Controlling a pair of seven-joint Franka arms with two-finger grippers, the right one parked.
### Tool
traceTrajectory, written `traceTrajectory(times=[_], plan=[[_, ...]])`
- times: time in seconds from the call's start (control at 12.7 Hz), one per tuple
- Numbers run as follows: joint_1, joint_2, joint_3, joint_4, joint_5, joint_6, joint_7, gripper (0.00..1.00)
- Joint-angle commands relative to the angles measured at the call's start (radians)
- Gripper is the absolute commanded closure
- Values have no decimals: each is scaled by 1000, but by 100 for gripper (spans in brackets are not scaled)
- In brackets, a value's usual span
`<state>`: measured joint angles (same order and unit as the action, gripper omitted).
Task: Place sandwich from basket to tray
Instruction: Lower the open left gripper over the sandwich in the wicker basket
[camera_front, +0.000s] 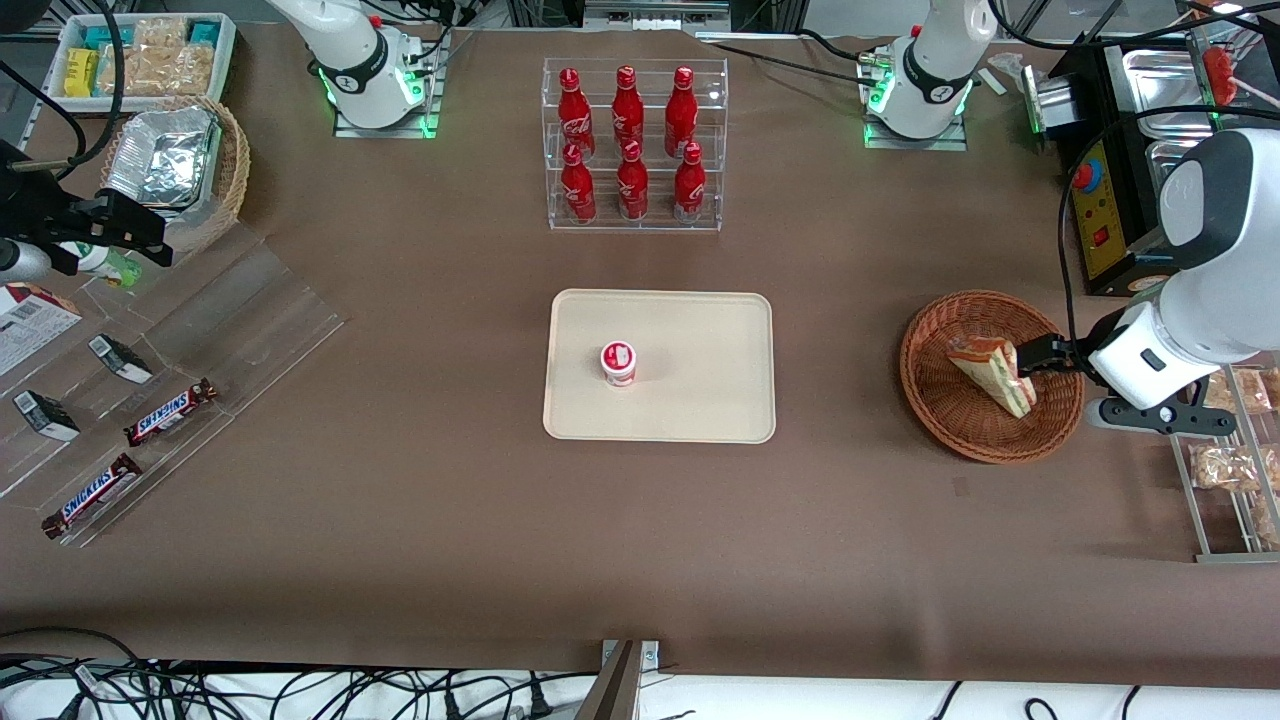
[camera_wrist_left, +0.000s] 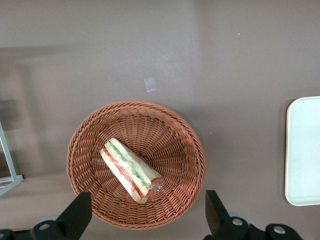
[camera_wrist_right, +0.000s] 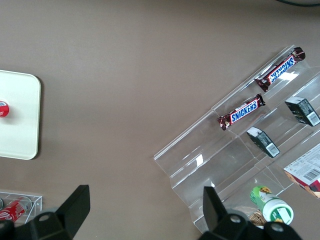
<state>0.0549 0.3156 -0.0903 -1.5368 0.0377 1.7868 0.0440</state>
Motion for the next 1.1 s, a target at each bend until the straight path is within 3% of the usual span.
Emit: traceTrajectory(times=[0.0, 0.16, 0.63, 0.79, 1.02], plan=[[-1, 14, -2, 35, -19, -29, 14, 0], [0, 16, 6, 34, -16, -29, 7, 0], [51, 60, 15, -18, 10, -3, -342, 0], [48, 72, 11, -107, 86, 106, -566, 0], [54, 62, 11, -251, 99, 232, -641, 0]])
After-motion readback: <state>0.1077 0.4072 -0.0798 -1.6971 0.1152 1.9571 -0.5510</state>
